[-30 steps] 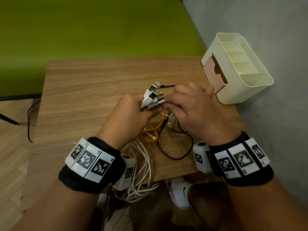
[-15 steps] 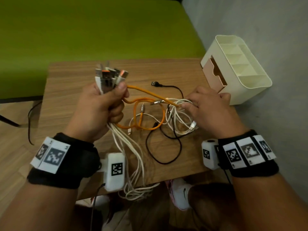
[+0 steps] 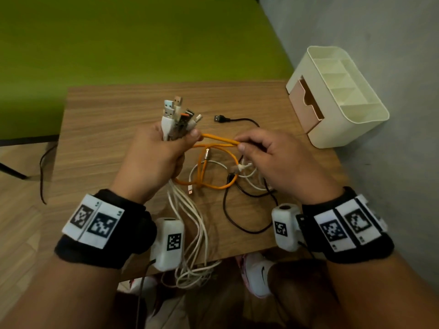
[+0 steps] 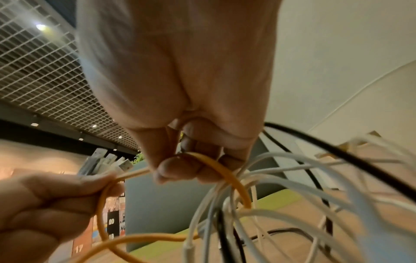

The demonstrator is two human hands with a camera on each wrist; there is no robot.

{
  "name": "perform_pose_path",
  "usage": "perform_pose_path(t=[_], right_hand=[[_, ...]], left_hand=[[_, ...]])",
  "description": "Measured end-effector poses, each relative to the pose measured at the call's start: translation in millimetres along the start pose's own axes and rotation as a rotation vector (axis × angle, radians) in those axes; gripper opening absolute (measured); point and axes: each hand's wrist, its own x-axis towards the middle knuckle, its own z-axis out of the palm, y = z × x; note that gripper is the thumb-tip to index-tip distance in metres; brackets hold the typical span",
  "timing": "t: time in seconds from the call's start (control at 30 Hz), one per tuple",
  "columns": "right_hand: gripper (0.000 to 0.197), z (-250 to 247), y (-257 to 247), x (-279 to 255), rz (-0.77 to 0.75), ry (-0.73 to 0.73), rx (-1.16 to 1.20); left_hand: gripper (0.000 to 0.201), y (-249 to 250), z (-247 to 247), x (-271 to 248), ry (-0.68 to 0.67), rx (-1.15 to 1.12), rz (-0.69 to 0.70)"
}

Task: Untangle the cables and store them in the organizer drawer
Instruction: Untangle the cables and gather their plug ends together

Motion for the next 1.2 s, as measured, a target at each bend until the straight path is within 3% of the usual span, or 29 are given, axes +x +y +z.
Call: perform_pose_path(t=[0.07, 0.17, 0.27, 0.43, 0.5, 0.63, 0.73, 0.83, 0.97, 1.07, 1.2], right_hand=[[0.022, 5.6, 3.8, 2.5, -0.04, -0.017, -0.137], [0.021, 17.2, 7.4, 3.6, -0.169, -0.014, -0.246], [0.017, 20.7, 4.0, 5.4, -0.247, 0.026, -0.147], [0.017, 16.6, -3.6, 5.0, -0.277, 0.152, -0.025], [0.016, 15.5, -6.1, 3.3, -0.239, 0.142, 0.042], [0.015, 5.8, -1.3, 4.8, -0.103, 0.038, 0.038], [0.017, -3.1, 17.4, 6.9, -0.018, -0.041, -0.121], [0.009, -9.8, 27.0, 6.4, -0.067, 0.061, -0.111], [0.022, -7.5, 22.6, 7.4, -0.119, 0.131, -0.161], [0.02, -1.2, 20.3, 6.9, -0.072, 0.047, -0.345], [0.03, 8.2, 13.7, 5.5, -0.146, 0.075, -0.389]], left_hand=[[0.008, -1.2, 4.1, 1.3, 0.064, 0.171, 0.068], [0.014, -0.3, 13.8, 0.6, 0.043, 0.325, 0.115], [0.006, -0.6, 23.1, -1.4, -0.083, 0.43, 0.157], [0.013, 2.0, 18.1, 0.4, -0.17, 0.499, 0.16], [0.024, 5.5, 14.0, -1.7, -0.2, 0.368, 0.115], [0.018, 14.1, 0.4, -4.3, -0.211, -0.228, 0.02], [0.019, 15.4, -11.4, -1.9, -0.208, -0.347, -0.016], [0.019, 7.6, -17.3, 2.4, -0.143, -0.165, -0.096], [0.013, -3.9, -8.5, 7.0, 0.066, 0.48, -0.061], [0.007, -3.2, 1.0, 6.9, 0.116, 0.51, 0.022], [0.022, -0.3, 13.5, 4.2, -0.006, 0.417, 0.066]])
